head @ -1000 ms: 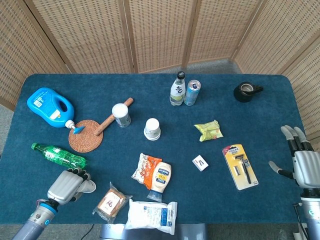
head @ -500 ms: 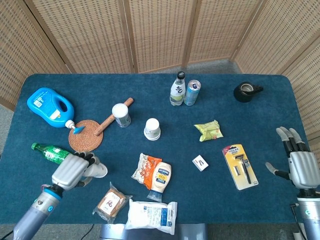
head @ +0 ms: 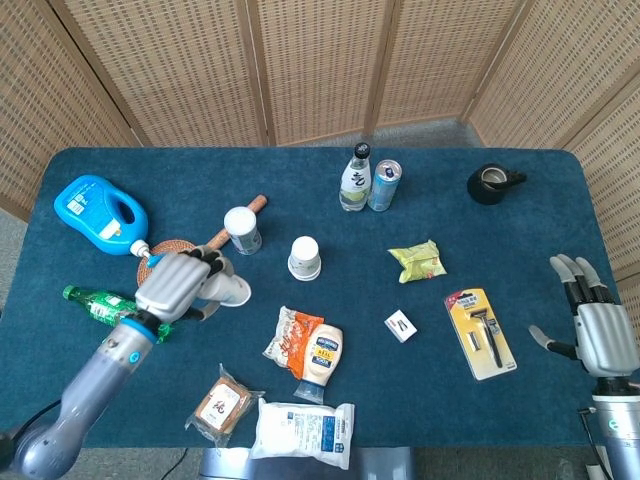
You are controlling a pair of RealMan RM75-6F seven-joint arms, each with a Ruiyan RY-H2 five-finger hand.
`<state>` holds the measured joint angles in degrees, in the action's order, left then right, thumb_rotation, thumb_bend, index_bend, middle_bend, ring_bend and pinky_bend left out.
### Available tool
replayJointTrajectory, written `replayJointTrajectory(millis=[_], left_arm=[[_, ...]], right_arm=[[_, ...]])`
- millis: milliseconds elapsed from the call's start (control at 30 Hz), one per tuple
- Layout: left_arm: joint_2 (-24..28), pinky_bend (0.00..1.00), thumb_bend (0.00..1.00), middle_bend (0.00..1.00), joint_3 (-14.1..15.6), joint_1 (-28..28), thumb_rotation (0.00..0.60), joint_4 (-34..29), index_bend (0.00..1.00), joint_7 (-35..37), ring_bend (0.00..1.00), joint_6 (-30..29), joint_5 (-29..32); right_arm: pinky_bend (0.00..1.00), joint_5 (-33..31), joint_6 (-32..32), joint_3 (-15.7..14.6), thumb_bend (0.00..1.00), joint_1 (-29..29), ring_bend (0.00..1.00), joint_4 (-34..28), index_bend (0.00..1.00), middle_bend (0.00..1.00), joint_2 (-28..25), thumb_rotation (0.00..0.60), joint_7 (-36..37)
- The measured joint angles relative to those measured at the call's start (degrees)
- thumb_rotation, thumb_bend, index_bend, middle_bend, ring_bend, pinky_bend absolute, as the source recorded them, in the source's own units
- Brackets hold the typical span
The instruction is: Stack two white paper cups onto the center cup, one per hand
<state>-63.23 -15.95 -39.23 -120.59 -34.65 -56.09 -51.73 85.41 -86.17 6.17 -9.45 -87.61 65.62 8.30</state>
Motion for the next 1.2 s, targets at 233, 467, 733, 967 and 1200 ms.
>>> replayJointTrajectory(millis=[233, 467, 733, 967, 1200], left_arm=[[-2.65, 0.44, 0.37, 0.31, -3.16, -11.68, 0.6, 1.64, 0.33, -6.98, 0.21, -1.09, 18.33], [-7.32, 0.44, 0.37, 0.3, -4.95, -24.65, 0.6, 7.55, 0.32, -14.13, 0.2, -4.44, 35.93], [-16.25, 0.44, 0.37, 0.3, -4.67, -34.17, 0.6, 18.01, 0.32, -19.72, 0.19, -7.35, 45.79], [-20.98, 0.44, 0.37, 0.3, -3.8, -36.78, 0.6, 22.91, 0.32, -19.99, 0.19, -7.54, 47.78], [-22.62, 0.44, 0.37, 0.29, -4.02, -38.4, 0.6, 25.45, 0.31, -20.34, 0.19, -8.0, 48.59]], right_arm=[[0.24, 0.28, 0.52, -0.12, 0.21, 0.07, 0.0, -0.07, 0.03, 0.0, -0.13, 0.6, 0.8], [0.24, 0.3, 0.92, 0.11, 0.21, -0.04, 0.0, -0.01, 0.03, 0.0, -0.07, 0.6, 1.26], [0.24, 0.83, 0.89, 0.08, 0.21, 0.05, 0.0, -0.07, 0.03, 0.0, -0.07, 0.6, 2.14], [0.24, 0.77, 0.98, 0.24, 0.21, 0.13, 0.0, -0.07, 0.03, 0.0, -0.23, 0.6, 2.75], [0.24, 0.71, 1.0, 0.38, 0.21, 0.23, 0.0, -0.1, 0.03, 0.0, -0.39, 0.6, 3.08]])
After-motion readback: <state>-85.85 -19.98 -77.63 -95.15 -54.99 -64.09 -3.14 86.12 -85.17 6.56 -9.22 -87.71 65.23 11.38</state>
